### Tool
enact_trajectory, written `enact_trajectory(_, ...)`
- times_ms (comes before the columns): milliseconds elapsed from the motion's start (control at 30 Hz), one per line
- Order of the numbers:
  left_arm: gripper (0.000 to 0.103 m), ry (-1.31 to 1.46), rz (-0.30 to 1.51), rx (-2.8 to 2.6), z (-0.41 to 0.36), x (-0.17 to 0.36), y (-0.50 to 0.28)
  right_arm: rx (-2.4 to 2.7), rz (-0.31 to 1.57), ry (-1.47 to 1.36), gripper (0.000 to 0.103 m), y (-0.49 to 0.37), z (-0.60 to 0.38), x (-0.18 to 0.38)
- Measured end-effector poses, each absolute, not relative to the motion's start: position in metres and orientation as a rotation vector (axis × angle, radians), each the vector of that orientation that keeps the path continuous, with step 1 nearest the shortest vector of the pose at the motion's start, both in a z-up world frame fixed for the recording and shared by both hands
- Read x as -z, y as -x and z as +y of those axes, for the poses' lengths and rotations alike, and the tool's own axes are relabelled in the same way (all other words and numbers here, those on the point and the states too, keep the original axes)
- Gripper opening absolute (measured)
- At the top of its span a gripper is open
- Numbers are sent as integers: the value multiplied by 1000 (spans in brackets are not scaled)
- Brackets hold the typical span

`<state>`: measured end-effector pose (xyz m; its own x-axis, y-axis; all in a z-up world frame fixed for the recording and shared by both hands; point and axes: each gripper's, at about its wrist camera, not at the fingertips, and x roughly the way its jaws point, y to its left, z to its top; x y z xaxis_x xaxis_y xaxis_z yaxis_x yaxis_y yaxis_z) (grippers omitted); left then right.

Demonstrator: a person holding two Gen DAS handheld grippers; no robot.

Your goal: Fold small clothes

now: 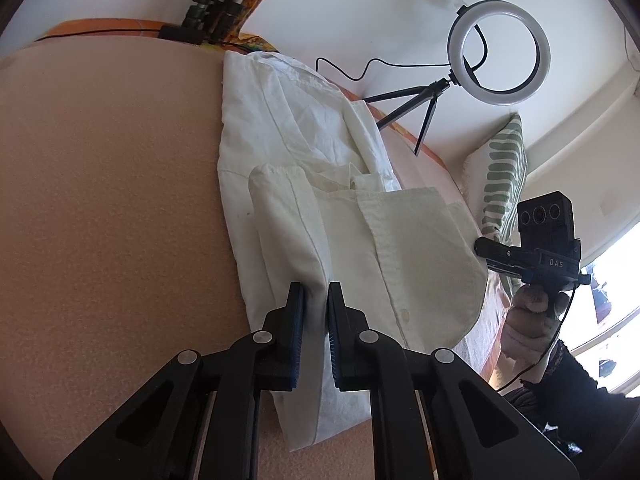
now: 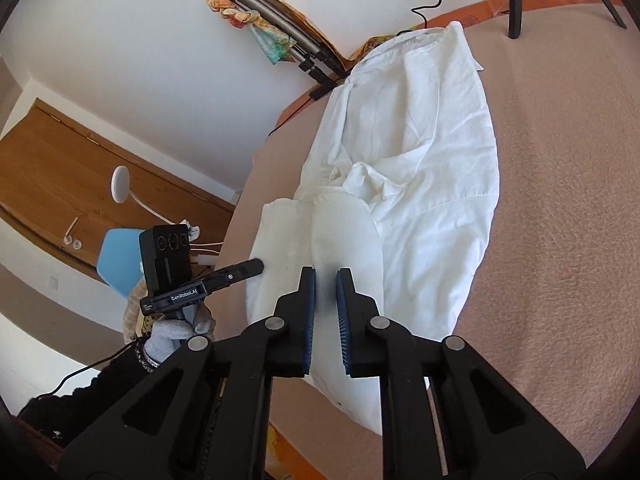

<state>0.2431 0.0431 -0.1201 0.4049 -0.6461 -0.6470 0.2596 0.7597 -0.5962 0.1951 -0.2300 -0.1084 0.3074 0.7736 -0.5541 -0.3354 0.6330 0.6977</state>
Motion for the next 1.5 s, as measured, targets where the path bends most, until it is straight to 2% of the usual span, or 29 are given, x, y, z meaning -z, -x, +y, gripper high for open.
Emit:
enact_trajectory(100, 10, 432, 1001, 594, 42, 120, -244, -686, 1082, -614, 12, -212, -248, 134)
enact_trajectory(167, 10, 421, 997, 593, 41, 118, -243, -585, 1104, -544, 12, -216, -253, 141)
enact_trajectory(333, 10, 429, 999, 593, 42, 119, -244, -498, 1026, -355, 15, -205, -245, 107)
enact_trajectory(367, 10, 429, 998, 593, 42, 119, -244, -524, 1019, -344, 25, -200, -241, 100)
enact_trajectory(400, 10, 428, 997, 593, 42, 119, -244, -546, 1018, -325, 44, -196, -236, 95)
enact_trajectory(433, 10, 427, 997, 594, 42, 119, -244, -548, 1008, -294, 53, -191, -230, 91)
enact_trajectory(467, 10, 426, 996, 593, 42, 119, -244, -542, 986, -253, 58, -188, -222, 88)
enact_trajectory(567, 10, 423, 996, 589, 41, 120, -244, -473, 979, -84, 58, -189, -196, 91)
enact_trajectory(633, 10, 414, 993, 588, 40, 119, -244, -421, 995, 0, 39, -194, -184, 101)
enact_trajectory(667, 10, 403, 989, 586, 39, 118, -243, -397, 1019, 31, 13, -197, -180, 108)
enact_trajectory(700, 10, 396, 982, 584, 39, 116, -243, -364, 1042, 53, 6, -201, -177, 113)
enact_trajectory(800, 10, 362, 963, 586, 34, 112, -241, -282, 1050, 92, 6, -204, -186, 119)
enact_trajectory(900, 10, 362, 958, 595, 35, 112, -243, -335, 1029, -46, 7, -208, -209, 105)
enact_trajectory(933, 10, 362, 959, 593, 35, 113, -243, -366, 1011, -81, 9, -210, -212, 100)
enact_trajectory(967, 10, 363, 962, 593, 35, 113, -243, -401, 995, -96, 17, -212, -213, 95)
enact_trajectory(1000, 9, 367, 963, 594, 36, 114, -243, -430, 976, -95, 30, -214, -210, 91)
enact_trajectory(1033, 9, 372, 965, 595, 36, 114, -243, -464, 955, -83, 39, -218, -207, 87)
enact_trajectory(1067, 10, 372, 967, 592, 36, 114, -243, -503, 949, -65, 58, -224, -204, 85)
enact_trajectory(1100, 10, 375, 969, 591, 37, 115, -243, -537, 947, -48, 62, -231, -201, 85)
enact_trajectory(1300, 10, 381, 980, 574, 41, 119, -243, -682, 1012, -29, 62, -285, -209, 100)
enact_trajectory(1400, 10, 392, 990, 568, 42, 122, -244, -734, 1046, -81, 62, -289, -221, 109)
enact_trajectory(1500, 10, 391, 996, 566, 41, 125, -246, -775, 1028, -12, 61, -280, -213, 112)
